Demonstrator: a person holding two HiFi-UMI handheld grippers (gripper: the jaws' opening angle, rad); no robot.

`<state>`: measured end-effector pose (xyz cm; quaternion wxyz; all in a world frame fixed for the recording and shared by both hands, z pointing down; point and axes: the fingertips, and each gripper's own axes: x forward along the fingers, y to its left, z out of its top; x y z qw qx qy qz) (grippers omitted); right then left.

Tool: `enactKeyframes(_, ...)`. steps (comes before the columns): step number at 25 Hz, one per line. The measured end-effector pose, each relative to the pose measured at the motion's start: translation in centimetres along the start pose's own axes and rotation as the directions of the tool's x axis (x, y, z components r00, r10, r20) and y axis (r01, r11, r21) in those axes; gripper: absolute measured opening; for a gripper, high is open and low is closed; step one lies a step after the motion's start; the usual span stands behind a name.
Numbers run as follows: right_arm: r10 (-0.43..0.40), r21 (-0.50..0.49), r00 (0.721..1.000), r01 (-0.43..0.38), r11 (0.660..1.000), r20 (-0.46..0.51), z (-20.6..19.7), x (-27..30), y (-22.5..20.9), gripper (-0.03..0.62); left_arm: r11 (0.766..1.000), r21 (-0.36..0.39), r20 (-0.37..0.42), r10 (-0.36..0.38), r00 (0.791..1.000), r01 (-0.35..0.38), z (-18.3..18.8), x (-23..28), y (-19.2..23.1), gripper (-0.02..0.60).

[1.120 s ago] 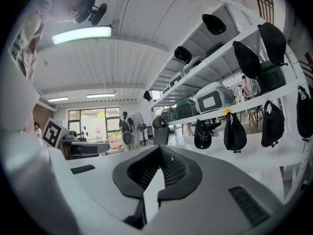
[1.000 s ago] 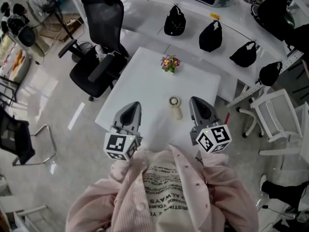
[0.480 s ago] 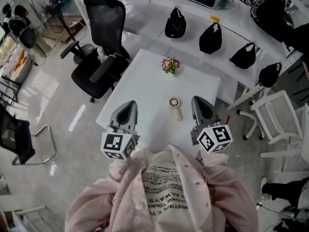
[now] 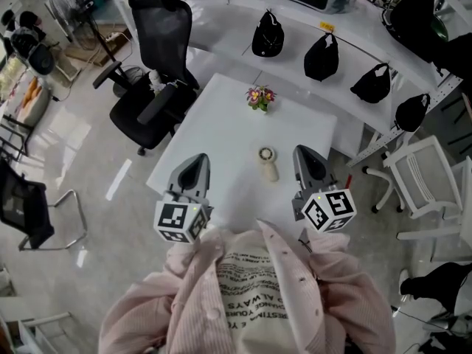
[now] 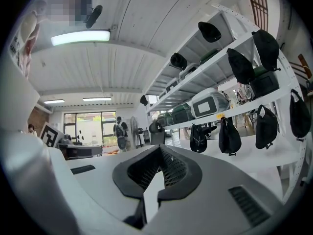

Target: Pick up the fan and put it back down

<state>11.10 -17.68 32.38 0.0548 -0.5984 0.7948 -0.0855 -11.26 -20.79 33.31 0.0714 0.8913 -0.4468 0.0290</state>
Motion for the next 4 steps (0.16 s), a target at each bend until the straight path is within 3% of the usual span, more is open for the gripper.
enactKeyframes(4, 0.003, 0.000, 1.000, -0.003, 1.000, -0.005, -0.21, -0.08, 0.04, -0.002, 1.000, -0.001, -0.001, -0.016, 1.000, 0.016, -0.42, -0.16, -0.35, 0.002)
